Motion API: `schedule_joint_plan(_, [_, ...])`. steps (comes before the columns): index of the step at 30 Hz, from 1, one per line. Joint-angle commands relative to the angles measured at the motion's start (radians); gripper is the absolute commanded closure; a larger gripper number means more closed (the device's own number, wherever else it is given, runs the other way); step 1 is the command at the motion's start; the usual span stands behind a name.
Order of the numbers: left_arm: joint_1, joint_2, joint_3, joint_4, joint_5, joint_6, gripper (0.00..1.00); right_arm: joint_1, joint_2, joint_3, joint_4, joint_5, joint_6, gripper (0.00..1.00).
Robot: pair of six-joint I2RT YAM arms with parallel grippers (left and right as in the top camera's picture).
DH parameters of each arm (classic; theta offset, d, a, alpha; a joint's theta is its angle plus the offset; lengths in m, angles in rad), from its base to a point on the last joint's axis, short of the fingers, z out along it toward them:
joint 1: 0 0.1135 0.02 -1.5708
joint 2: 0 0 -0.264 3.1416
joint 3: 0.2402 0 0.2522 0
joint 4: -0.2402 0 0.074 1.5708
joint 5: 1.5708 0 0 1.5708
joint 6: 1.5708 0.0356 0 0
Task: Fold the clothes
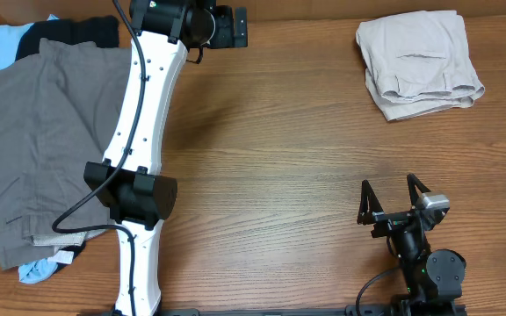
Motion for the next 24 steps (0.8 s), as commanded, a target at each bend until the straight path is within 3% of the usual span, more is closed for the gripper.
schedule_joint_plan(1, [-0.006, -0.006, -0.005, 0.002, -0.006, 0.019, 0.00, 0.005, -0.012, -0.011, 0.005, 0.010, 0.000, 0.00])
schedule_joint_plan(18, [-0.007, -0.058, -0.013, 0.001, -0.056, 0.019, 0.00, 0.005, -0.012, -0.011, 0.005, 0.010, 0.000, 0.00])
schedule_joint_plan(24, [-0.007, -0.207, -0.191, 0.002, -0.092, 0.019, 0.00, 0.005, -0.012, -0.011, 0.005, 0.010, 0.000, 0.00])
